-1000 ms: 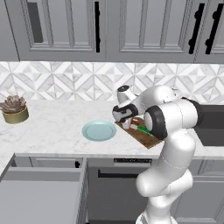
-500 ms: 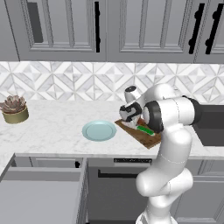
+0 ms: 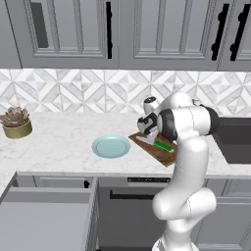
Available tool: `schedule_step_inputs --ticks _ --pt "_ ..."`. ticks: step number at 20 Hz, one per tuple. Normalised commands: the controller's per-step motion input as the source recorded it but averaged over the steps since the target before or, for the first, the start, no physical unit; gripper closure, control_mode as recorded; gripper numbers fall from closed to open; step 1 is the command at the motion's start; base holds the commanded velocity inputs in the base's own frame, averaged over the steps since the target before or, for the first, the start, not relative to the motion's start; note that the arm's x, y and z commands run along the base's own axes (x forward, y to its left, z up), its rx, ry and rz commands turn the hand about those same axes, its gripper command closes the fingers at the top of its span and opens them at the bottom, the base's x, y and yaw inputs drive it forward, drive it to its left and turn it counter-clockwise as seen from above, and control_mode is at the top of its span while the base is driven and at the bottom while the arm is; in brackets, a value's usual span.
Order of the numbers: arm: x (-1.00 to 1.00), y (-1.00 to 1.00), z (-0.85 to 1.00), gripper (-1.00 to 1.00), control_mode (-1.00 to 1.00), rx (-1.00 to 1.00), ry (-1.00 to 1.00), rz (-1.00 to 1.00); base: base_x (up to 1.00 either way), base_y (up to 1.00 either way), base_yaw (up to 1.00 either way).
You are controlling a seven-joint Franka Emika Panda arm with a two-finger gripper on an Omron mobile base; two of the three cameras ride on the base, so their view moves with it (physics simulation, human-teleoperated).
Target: Pick up the knife from the drawer and place it on the cutting board. Then place the meat from the plate to the cutting board.
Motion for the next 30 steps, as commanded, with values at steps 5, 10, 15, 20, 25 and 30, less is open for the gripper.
schedule_step_inputs --ticks 5,10,15,20,25,30 --pt "0.00 -0.01 -0.21 -1.00 -1.00 0.00 0.00 -0.02 0.00 0.00 0.00" --pt "-0.02 0.00 0.00 -1.00 -1.00 0.00 0.00 -0.03 0.00 0.00 0.00" --pt "-0.08 0.00 0.01 -1.00 -1.00 0.00 0.00 -0.05 0.00 0.00 0.00" --pt "-0.21 0.24 0.21 -1.00 -1.00 0.00 -0.06 -0.03 0.00 0.00 0.00" --pt "-0.22 0.29 0.30 -1.00 -1.00 0.00 -0.13 -0.03 0.00 0.00 0.00" --pt "-0.28 0.20 0.29 -1.00 -1.00 -0.01 -0.20 0.00 0.00 0.00 0.00"
